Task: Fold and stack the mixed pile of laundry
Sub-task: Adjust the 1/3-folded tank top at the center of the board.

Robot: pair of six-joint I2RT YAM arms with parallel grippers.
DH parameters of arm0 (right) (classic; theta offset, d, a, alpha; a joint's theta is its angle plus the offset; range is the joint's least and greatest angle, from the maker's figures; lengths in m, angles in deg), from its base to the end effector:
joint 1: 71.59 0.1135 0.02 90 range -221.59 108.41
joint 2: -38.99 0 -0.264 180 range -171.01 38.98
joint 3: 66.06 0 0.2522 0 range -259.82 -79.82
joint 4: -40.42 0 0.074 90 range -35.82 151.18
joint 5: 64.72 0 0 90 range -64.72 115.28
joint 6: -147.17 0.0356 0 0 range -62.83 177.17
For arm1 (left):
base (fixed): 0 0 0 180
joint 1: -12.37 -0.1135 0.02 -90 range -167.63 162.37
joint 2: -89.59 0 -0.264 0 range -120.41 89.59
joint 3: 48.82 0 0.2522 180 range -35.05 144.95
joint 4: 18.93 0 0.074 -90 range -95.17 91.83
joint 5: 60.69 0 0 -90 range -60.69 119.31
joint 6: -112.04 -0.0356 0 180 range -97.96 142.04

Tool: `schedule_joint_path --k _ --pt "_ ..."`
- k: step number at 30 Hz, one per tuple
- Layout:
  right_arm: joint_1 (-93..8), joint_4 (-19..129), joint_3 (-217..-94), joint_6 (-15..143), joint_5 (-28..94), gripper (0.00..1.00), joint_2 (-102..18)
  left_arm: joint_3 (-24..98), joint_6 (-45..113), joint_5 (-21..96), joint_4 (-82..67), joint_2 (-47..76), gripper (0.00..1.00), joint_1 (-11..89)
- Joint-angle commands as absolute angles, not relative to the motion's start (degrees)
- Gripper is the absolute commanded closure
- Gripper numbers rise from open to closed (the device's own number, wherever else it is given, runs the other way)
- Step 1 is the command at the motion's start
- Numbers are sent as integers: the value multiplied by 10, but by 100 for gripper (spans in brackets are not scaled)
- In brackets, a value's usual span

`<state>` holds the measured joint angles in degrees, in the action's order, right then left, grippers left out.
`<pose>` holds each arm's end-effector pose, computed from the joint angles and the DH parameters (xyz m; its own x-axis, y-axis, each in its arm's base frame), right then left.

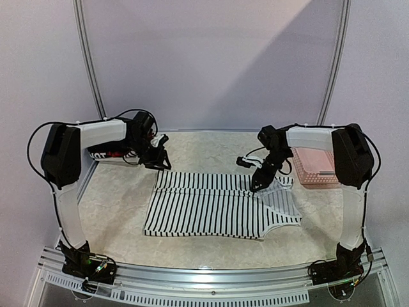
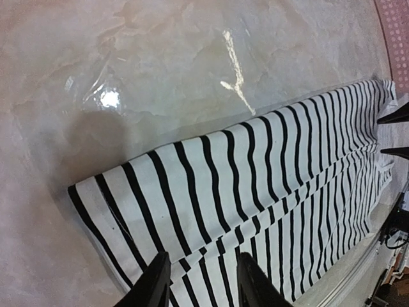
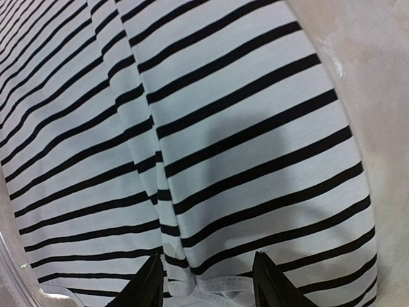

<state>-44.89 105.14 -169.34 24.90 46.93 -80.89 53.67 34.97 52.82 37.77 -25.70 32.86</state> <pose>0.3598 0.1957 0.1645 -0.4972 -0.8055 -0.3223 -0.8667 0.4438 0.2278 0.3848 -0.1589 0.1964 -0.9563 0.1383 -0.2577 0.2441 0.8629 -0.4425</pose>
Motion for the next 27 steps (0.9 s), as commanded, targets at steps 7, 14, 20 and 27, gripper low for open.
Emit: schedule_joint_path --k 7,14,20,27 --pt "-444 1104 -1680 220 467 60 -810 526 331 546 382 -292 62 337" --pt "-439 1079 -1658 221 448 65 -794 526 332 547 382 -295 62 337" --pt "-430 1053 -1638 221 422 88 -782 519 331 537 387 -286 64 340" --pt "-403 979 -1548 197 321 83 -695 485 304 468 395 -228 65 354"
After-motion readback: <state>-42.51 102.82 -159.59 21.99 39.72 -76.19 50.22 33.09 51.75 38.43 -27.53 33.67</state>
